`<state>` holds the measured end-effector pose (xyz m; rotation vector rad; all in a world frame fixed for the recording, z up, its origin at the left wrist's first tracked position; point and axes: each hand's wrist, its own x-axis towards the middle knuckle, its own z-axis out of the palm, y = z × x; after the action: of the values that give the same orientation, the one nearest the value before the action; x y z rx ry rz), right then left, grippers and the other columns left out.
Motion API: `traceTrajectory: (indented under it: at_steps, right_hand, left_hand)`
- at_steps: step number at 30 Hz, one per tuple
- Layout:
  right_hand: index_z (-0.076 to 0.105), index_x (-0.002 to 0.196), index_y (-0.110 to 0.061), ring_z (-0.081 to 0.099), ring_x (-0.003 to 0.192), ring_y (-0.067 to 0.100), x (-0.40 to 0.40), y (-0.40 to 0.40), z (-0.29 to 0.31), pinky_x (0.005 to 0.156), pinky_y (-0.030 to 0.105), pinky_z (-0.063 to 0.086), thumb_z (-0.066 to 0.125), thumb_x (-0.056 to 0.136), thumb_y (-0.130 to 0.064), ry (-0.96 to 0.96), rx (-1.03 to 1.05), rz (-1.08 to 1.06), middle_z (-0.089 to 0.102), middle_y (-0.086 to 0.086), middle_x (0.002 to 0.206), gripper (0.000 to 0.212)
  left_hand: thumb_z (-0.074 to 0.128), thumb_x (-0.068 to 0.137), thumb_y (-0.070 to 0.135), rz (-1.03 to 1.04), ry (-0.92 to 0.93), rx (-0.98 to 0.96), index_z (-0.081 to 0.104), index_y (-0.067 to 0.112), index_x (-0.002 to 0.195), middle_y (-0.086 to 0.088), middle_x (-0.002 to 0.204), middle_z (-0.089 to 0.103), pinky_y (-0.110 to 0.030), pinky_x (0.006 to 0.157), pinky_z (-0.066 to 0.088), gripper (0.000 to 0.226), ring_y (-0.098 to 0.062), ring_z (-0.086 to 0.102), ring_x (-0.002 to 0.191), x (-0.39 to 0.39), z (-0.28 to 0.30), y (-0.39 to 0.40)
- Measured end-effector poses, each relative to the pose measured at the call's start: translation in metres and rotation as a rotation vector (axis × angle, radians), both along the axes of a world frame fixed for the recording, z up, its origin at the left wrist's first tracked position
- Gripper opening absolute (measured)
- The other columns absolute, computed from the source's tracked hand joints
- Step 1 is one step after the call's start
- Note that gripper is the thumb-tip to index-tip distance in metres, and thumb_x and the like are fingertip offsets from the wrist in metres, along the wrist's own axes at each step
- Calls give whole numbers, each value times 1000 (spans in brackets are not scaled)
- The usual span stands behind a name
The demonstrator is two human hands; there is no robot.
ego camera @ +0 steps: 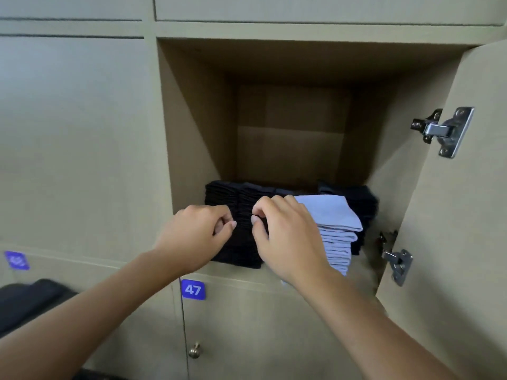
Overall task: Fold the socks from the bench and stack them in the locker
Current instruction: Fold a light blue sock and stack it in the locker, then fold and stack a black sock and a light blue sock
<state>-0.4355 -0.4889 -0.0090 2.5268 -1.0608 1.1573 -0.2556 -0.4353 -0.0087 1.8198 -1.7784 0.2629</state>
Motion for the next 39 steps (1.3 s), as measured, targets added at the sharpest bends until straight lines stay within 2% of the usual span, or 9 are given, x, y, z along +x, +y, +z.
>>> traceTrajectory:
  at_steps: [4, 8, 11, 14, 19, 23, 29, 34, 39]
  right_hand:
    - [57, 99, -23, 51, 91, 21, 28, 19, -10, 80, 38, 44, 53, 98, -30, 80, 52, 120, 60, -5, 93, 8]
    - [53, 113, -25, 50, 100, 17, 49, 36, -22, 84, 34, 42, 49, 102, -36, 197, 178, 232, 59, -7, 104, 16]
    - [51, 114, -25, 51, 108, 17, 63, 43, -32, 80, 33, 36, 48, 102, -36, 297, 269, 280, 59, -8, 109, 17]
    - [50, 116, -27, 52, 113, 17, 76, 50, -40, 84, 34, 42, 47, 102, -38, 374, 302, 321, 60, -9, 115, 18]
    - [48, 122, -33, 55, 102, 12, 99, 64, -44, 80, 33, 46, 47, 102, -45, 417, 345, 395, 54, -17, 111, 22]
    - [49, 122, -36, 57, 96, 11, 122, 73, -47, 79, 35, 49, 49, 101, -47, 448, 377, 437, 55, -17, 113, 24]
    - [49, 127, -34, 56, 97, 14, 168, 88, -57, 78, 34, 45, 51, 100, -48, 510, 387, 507, 58, -12, 117, 30]
    - [48, 131, -34, 57, 100, 18, 196, 105, -64, 80, 35, 44, 51, 100, -47, 574, 399, 547, 60, -11, 117, 33]
    - [49, 130, -34, 58, 97, 19, 217, 116, -71, 85, 38, 49, 54, 98, -47, 581, 402, 609, 60, -12, 116, 34]
  left_hand:
    - [53, 101, 43, 54, -58, 125, 62, 30, 92, 11, 75, 65, -29, 62, 45, 19, -8, 57, 72, 29, -12, 27]
    - [50, 100, 49, 105, -62, 224, 61, 34, 96, 15, 86, 68, -34, 74, 54, 20, -12, 62, 82, 62, -24, 54]
    - [50, 102, 48, 159, -82, 285, 63, 32, 101, 15, 93, 70, -29, 72, 47, 20, -14, 60, 84, 80, -25, 74]
    - [50, 102, 48, 221, -102, 329, 64, 31, 102, 13, 98, 70, -29, 69, 40, 22, -14, 58, 87, 100, -28, 92]
    - [53, 100, 49, 331, -39, 411, 62, 34, 96, 11, 102, 71, -34, 78, 50, 18, -19, 62, 97, 139, -29, 122]
    - [57, 98, 49, 424, 9, 408, 65, 31, 96, 7, 104, 70, -39, 88, 52, 20, -19, 58, 95, 173, -20, 150]
    - [66, 95, 39, 528, 101, 389, 73, 17, 102, 1, 102, 69, -29, 78, 42, 23, -21, 61, 96, 215, -19, 204]
    - [77, 90, 33, 520, 193, 566, 73, 18, 106, 4, 104, 71, -31, 85, 44, 22, -17, 64, 100, 243, -36, 250]
    - [84, 84, 30, 530, 284, 738, 69, 15, 118, 3, 113, 71, -37, 99, 49, 40, -16, 65, 104, 264, -54, 276]
